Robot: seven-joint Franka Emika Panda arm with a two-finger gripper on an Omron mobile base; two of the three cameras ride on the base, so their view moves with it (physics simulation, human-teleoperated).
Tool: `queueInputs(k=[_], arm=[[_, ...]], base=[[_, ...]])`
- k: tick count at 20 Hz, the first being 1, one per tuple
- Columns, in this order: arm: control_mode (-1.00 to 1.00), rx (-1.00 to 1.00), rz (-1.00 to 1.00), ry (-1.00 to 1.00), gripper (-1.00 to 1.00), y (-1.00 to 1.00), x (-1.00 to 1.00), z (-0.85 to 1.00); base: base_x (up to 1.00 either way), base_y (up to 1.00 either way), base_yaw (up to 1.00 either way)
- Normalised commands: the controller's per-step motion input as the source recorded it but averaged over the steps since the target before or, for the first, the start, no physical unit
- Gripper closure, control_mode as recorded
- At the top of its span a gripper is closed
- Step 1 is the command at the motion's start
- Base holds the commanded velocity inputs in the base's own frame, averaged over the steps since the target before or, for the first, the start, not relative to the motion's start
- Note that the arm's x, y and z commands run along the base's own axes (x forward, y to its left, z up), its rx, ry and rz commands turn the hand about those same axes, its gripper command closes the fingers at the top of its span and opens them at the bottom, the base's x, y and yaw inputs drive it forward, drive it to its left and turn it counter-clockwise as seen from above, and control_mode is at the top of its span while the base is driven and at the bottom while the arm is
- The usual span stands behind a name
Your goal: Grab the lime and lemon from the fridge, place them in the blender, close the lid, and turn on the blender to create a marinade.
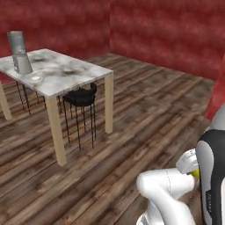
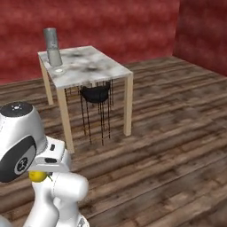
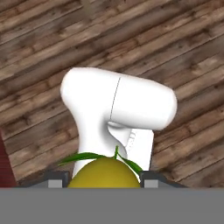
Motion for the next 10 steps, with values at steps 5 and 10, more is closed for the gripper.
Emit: queueInputs(k=[5,10], arm=[[1.00,0.00,0.00,0.00,1.00,0.00,0.00,0.00],[1.00,0.00,0.00,0.00,1.00,0.00,0.00,0.00]], base=[[0.68,1.00,0.28],[1.00,1.00,-0.01]])
